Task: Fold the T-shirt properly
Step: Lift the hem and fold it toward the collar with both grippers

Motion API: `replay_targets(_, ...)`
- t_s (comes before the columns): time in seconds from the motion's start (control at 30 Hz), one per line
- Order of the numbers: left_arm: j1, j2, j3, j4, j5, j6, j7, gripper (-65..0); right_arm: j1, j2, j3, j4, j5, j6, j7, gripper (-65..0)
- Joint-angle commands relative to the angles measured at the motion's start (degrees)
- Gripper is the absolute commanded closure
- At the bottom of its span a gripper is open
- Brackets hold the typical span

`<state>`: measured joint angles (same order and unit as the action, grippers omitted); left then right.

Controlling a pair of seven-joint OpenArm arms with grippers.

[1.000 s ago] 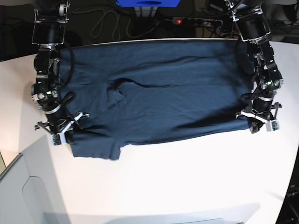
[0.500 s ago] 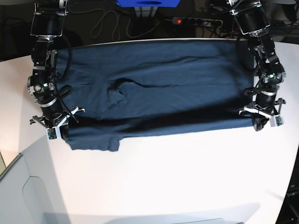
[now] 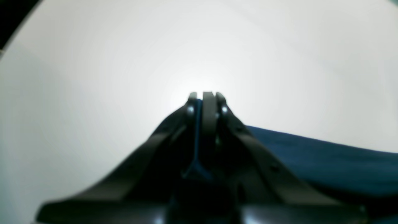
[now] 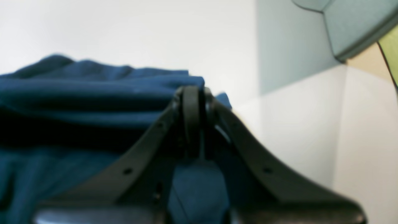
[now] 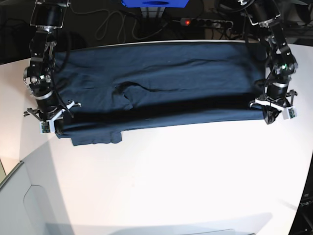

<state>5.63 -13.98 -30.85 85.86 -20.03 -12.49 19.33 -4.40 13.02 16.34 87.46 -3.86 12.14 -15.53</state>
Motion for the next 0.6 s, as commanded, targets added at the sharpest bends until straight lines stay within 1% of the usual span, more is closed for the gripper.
replay_targets(0.0,0.04,-1.19,-0.93,1.21,-1.29,0.32,-1.53,0.0,0.32,0.83,1.02,1.20,0.30,0.21,1.42,-0.1)
replay_targets(0.1,1.71,-1.28,-1.19,1.48,-2.78,0.32,-1.53,0.0,-1.27,0.65,1.90,1.29,0.30,0.21,1.51,-0.1)
replay_targets(0.2,3.12,-1.10,-1.19,1.56,-2.96,0.32,-1.53,0.0,-2.85,0.65,1.90,1.29,0.30,0.21,1.60,-0.1)
replay_targets(0.4,6.02,-0.92,-1.28,3.94,-4.80,0.32,-1.53,0.0,-5.93,0.65,1.90,1.29,0.30,0.21,6.08,-0.1)
replay_targets(0.57,6.64,-0.84,-1.28,4.38,-5.33,0.32,-1.53,0.0,-6.10,0.39,1.55,1.29,0.30,0.21,5.99,-0.1)
